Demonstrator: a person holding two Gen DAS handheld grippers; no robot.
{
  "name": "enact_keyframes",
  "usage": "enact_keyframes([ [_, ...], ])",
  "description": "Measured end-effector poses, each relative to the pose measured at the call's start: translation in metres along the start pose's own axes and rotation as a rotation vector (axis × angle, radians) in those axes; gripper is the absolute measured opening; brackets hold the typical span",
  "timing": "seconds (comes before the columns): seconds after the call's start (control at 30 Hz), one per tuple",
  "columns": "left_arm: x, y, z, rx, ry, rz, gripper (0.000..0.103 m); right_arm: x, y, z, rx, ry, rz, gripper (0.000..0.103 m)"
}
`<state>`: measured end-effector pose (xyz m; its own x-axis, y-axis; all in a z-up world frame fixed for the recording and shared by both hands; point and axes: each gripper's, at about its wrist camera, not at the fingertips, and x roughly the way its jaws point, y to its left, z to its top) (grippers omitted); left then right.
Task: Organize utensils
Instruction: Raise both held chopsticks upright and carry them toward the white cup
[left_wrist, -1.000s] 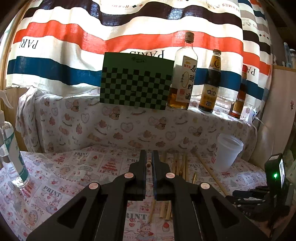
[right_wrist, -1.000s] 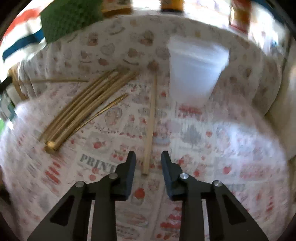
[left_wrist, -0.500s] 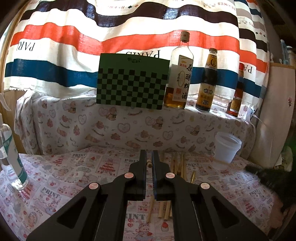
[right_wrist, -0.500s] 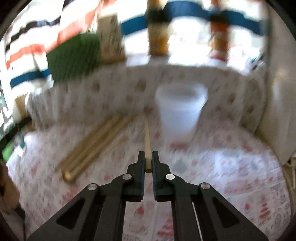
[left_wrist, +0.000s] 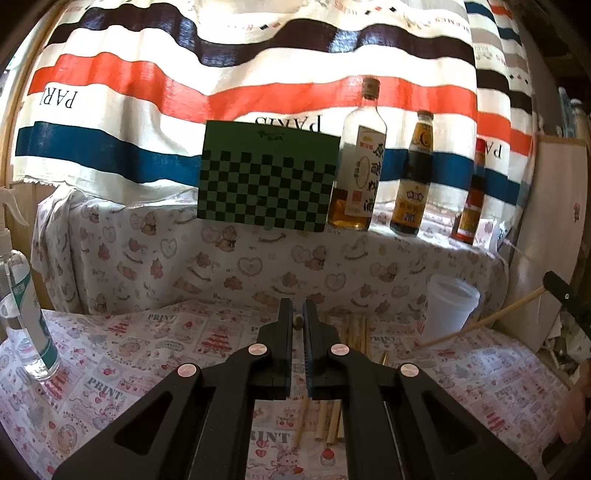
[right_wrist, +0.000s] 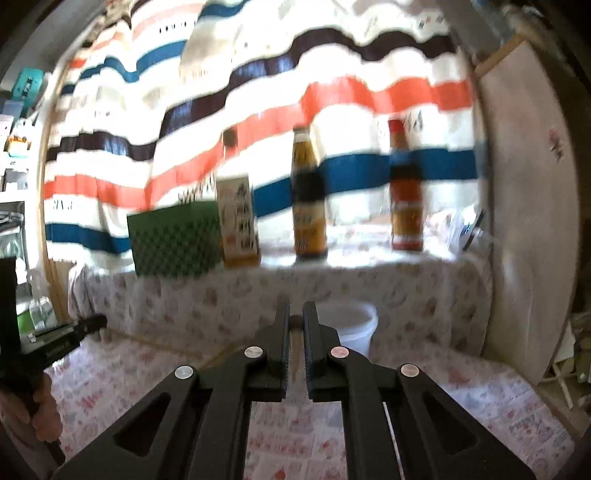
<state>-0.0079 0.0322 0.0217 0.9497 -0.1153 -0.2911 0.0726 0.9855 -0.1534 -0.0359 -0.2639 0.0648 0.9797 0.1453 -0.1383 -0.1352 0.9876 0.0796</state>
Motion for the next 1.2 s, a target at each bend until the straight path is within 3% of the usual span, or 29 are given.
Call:
enact_keyframes([
  [0.23, -0.01, 0.001, 0.005, 0.009, -0.056, 0.011, 0.004, -0.013, -0.015, 0.008, 0.065, -0.046, 0.007, 0.008],
  [0.33, -0.01, 0.004, 0.006, 0.0, -0.057, 0.016, 0.004, -0.019, -0.019, 0.012, 0.074, -0.08, -0.028, 0.008],
  [0.53, -0.017, 0.004, 0.008, -0.006, -0.088, 0.002, 0.004, -0.024, -0.032, 0.017, 0.14, -0.083, 0.018, 0.008],
  [0.63, -0.015, 0.006, 0.008, -0.055, -0.053, -0.06, 0.004, -0.024, -0.034, 0.017, 0.148, -0.079, 0.032, 0.008],
  [0.87, -0.009, 0.002, 0.005, -0.037, -0.027, -0.042, 0.004, -0.023, -0.037, 0.016, 0.198, -0.049, 0.16, 0.009],
  [1.03, -0.001, -0.005, 0.002, 0.024, 0.003, 0.052, 0.006, -0.021, -0.029, 0.014, 0.168, -0.031, 0.182, 0.009],
  [1.17, 0.016, 0.002, -0.002, 0.011, 0.087, 0.1, 0.006, -0.01, -0.031, 0.011, 0.202, 0.034, 0.221, 0.01],
  [1.2, 0.021, 0.004, -0.003, 0.006, 0.113, 0.102, 0.01, -0.007, -0.03, 0.01, 0.196, 0.048, 0.215, 0.01],
])
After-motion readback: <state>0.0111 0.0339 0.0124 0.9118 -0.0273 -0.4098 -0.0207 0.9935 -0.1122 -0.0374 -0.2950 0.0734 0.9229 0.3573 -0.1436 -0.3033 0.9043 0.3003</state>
